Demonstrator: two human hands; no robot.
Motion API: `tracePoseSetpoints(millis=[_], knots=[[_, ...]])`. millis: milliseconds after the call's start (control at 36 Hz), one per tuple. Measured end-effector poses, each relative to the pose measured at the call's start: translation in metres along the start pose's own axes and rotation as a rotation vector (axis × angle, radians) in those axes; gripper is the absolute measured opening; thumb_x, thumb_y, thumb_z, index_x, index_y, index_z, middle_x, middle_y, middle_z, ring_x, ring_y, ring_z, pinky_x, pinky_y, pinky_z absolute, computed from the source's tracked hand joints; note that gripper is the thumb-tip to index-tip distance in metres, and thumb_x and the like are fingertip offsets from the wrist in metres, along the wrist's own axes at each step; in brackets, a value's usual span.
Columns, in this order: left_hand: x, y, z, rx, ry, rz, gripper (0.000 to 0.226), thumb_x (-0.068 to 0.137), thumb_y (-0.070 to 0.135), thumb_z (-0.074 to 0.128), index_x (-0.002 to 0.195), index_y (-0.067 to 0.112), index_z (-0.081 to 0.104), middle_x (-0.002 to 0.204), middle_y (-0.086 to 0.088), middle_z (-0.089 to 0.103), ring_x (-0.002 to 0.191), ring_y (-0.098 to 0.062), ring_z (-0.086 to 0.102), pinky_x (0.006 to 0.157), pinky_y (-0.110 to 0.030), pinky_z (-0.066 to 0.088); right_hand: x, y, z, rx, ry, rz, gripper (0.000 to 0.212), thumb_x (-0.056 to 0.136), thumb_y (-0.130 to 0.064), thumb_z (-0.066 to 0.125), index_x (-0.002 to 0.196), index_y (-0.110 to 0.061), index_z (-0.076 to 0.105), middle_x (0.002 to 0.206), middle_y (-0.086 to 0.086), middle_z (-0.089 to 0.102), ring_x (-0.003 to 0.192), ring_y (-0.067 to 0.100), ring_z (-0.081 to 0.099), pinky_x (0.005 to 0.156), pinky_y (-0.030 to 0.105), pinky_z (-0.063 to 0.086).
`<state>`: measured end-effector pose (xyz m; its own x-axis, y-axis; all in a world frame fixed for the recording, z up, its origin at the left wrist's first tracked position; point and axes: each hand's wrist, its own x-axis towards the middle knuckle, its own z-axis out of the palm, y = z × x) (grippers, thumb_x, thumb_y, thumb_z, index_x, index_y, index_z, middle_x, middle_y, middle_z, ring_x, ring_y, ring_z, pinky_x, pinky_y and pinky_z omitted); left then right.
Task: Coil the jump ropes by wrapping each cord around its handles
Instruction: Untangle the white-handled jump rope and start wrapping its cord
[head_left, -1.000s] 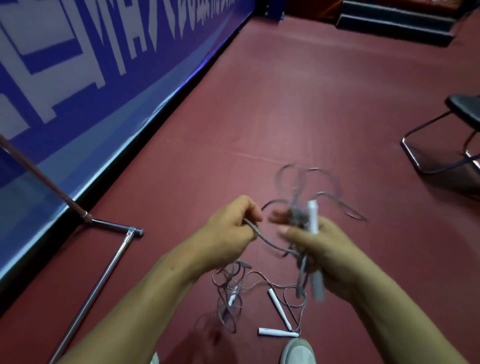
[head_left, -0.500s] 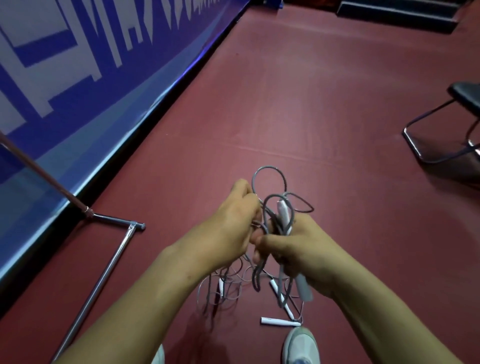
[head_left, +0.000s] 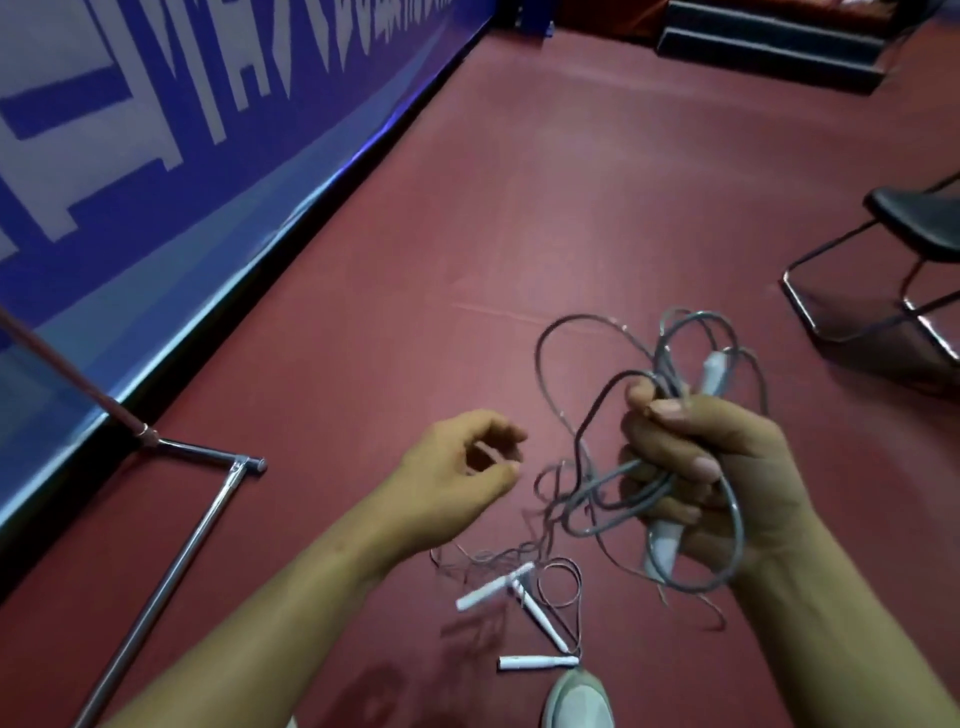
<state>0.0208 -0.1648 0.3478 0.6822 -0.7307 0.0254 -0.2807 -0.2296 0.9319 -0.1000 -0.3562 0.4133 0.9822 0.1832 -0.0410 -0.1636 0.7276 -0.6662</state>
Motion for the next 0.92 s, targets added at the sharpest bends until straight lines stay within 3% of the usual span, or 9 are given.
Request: tracePoseSetpoints(millis=[111, 222, 333, 417, 500, 611, 722, 833, 917], knots=[[0.001, 0.018, 0.026, -0.119, -0.031, 0.104, 0.037, 0.088, 0.019, 0.075, 0.121, 0.031, 0.061, 0.103, 0.008, 0.062, 0.073, -0.009, 0.058, 0.069, -0.019, 0.047, 0.006, 0.012, 0.003, 0.029, -0.045, 0.094, 0.019, 0.095, -0.006, 0.052, 0.106, 0.0, 0.065, 0.051, -0.002, 0.033, 0.04, 0.011, 0.028, 0.038, 0.023, 0.028], [0.002, 0.022, 0.034, -0.027, -0.009, 0.124, 0.015, 0.093, 0.027, 0.065, 0.091, 0.013, 0.071, 0.087, -0.01, 0.067, 0.076, -0.01, 0.057, 0.073, -0.027, 0.048, 0.008, 0.015, 0.008, 0.057, -0.049, 0.026, 0.015, 0.088, -0.008, 0.062, 0.099, -0.001, 0.068, 0.048, -0.004, 0.031, 0.036, 0.01, 0.025, 0.034, 0.021, 0.029], [0.001, -0.006, 0.012, 0.219, -0.093, -0.071, 0.03, 0.1, 0.025, 0.06, 0.072, 0.016, 0.062, 0.056, 0.005, 0.059, 0.056, -0.005, 0.051, 0.063, -0.024, 0.04, -0.005, -0.008, -0.015, 0.16, -0.071, -0.134, 0.017, 0.09, -0.007, 0.056, 0.099, 0.001, 0.067, 0.051, -0.003, 0.034, 0.039, 0.012, 0.029, 0.038, 0.023, 0.033], [-0.001, -0.036, -0.009, 0.642, -0.119, -0.271, 0.045, 0.103, 0.048, 0.044, 0.07, 0.018, 0.053, 0.066, 0.0, 0.052, 0.094, -0.03, 0.053, 0.09, -0.038, 0.041, -0.017, -0.026, -0.025, 0.222, 0.055, -0.249, 0.029, 0.093, -0.007, 0.038, 0.101, 0.002, 0.064, 0.054, -0.001, 0.039, 0.043, 0.012, 0.032, 0.042, 0.025, 0.033], [-0.005, -0.037, -0.019, 0.789, -0.123, -0.359, 0.045, 0.101, 0.046, 0.044, 0.071, 0.015, 0.056, 0.073, 0.001, 0.058, 0.102, -0.032, 0.043, 0.089, -0.04, 0.034, -0.014, -0.019, -0.022, -0.036, 0.574, -0.345, 0.02, 0.082, -0.008, 0.044, 0.078, -0.011, 0.063, 0.046, -0.006, 0.034, 0.034, 0.005, 0.023, 0.035, 0.016, 0.021], [-0.003, -0.007, -0.017, 0.695, -0.035, -0.146, 0.044, 0.097, 0.042, 0.041, 0.064, 0.014, 0.045, 0.075, -0.008, 0.059, 0.098, -0.034, 0.049, 0.08, -0.037, 0.035, 0.007, 0.009, -0.027, -0.555, 0.967, -0.107, 0.017, 0.094, -0.002, 0.052, 0.09, -0.012, 0.065, 0.062, 0.005, 0.06, 0.039, 0.008, 0.037, 0.036, 0.017, 0.028], [-0.007, 0.016, -0.012, 0.55, -0.055, -0.003, 0.029, 0.104, 0.028, 0.048, 0.088, 0.008, 0.062, 0.088, -0.012, 0.068, 0.087, -0.033, 0.058, 0.076, -0.04, 0.039, 0.016, 0.034, -0.017, -0.823, 0.934, 0.184, 0.012, 0.092, -0.012, 0.071, 0.09, -0.007, 0.061, 0.061, 0.009, 0.05, 0.037, 0.01, 0.037, 0.036, 0.02, 0.031], [-0.008, 0.013, -0.004, 0.503, -0.077, 0.047, 0.018, 0.104, 0.022, 0.049, 0.09, 0.013, 0.056, 0.084, -0.001, 0.058, 0.081, -0.025, 0.052, 0.068, -0.029, 0.03, 0.025, 0.051, -0.009, -0.92, 0.934, 0.197, 0.03, 0.091, -0.029, 0.073, 0.075, -0.007, 0.06, 0.047, 0.0, 0.045, 0.04, 0.016, 0.04, 0.043, 0.027, 0.036], [-0.008, 0.011, -0.002, 0.438, -0.081, 0.021, 0.014, 0.102, 0.02, 0.053, 0.089, 0.018, 0.058, 0.078, 0.007, 0.055, 0.077, -0.017, 0.05, 0.067, -0.026, 0.03, 0.029, 0.053, 0.003, -0.968, 0.819, 0.098, 0.028, 0.088, -0.029, 0.076, 0.087, -0.002, 0.069, 0.056, 0.0, 0.051, 0.046, 0.016, 0.039, 0.045, 0.029, 0.035]])
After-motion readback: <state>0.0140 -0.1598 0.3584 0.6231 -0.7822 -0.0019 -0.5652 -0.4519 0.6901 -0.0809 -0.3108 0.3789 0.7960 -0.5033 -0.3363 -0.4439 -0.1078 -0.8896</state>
